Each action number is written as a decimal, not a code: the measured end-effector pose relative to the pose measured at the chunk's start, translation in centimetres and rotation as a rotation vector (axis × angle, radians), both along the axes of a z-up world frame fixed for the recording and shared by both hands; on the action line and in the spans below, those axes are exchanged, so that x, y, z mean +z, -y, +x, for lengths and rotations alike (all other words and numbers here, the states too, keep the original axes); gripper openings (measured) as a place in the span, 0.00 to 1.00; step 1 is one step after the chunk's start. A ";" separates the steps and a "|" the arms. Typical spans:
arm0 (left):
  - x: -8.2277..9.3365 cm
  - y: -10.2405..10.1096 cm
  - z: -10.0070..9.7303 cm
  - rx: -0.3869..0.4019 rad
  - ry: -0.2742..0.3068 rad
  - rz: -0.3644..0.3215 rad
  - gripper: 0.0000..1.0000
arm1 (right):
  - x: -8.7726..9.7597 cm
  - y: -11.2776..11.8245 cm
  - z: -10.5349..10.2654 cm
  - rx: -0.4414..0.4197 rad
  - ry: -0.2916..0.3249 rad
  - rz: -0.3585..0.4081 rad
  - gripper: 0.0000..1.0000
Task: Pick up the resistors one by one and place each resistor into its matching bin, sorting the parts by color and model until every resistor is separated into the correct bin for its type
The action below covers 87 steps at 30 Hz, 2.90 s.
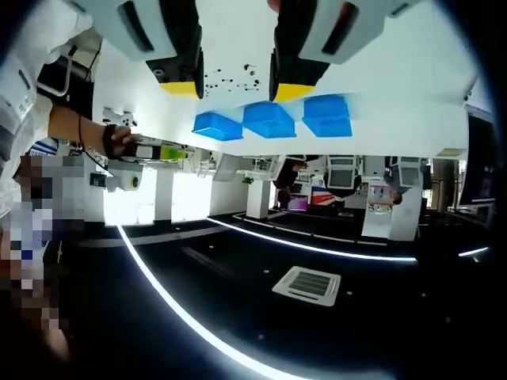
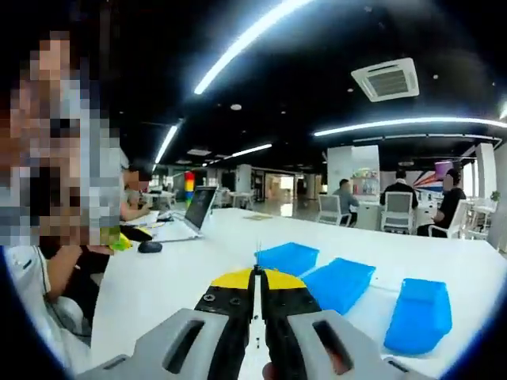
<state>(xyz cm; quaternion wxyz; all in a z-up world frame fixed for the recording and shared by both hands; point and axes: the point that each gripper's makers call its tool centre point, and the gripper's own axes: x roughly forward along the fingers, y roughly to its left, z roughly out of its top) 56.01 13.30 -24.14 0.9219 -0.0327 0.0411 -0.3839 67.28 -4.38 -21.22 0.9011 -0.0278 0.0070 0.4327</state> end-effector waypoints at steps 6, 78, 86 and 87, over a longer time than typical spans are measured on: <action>0.1 -0.2 0.0 0.005 0.003 -0.004 0.35 | -0.1 -5.0 4.9 0.030 -0.024 -0.006 0.06; 0.0 -0.2 0.0 0.012 0.002 0.001 0.36 | 2.0 4.1 -1.6 -0.083 0.026 0.076 0.37; -0.3 -0.1 0.2 0.009 -0.005 0.007 0.36 | -0.4 8.1 -6.4 -0.128 -0.010 0.104 0.39; -0.4 -0.1 0.2 0.009 -0.006 0.009 0.36 | -1.0 8.2 -6.8 -0.130 -0.016 0.082 0.39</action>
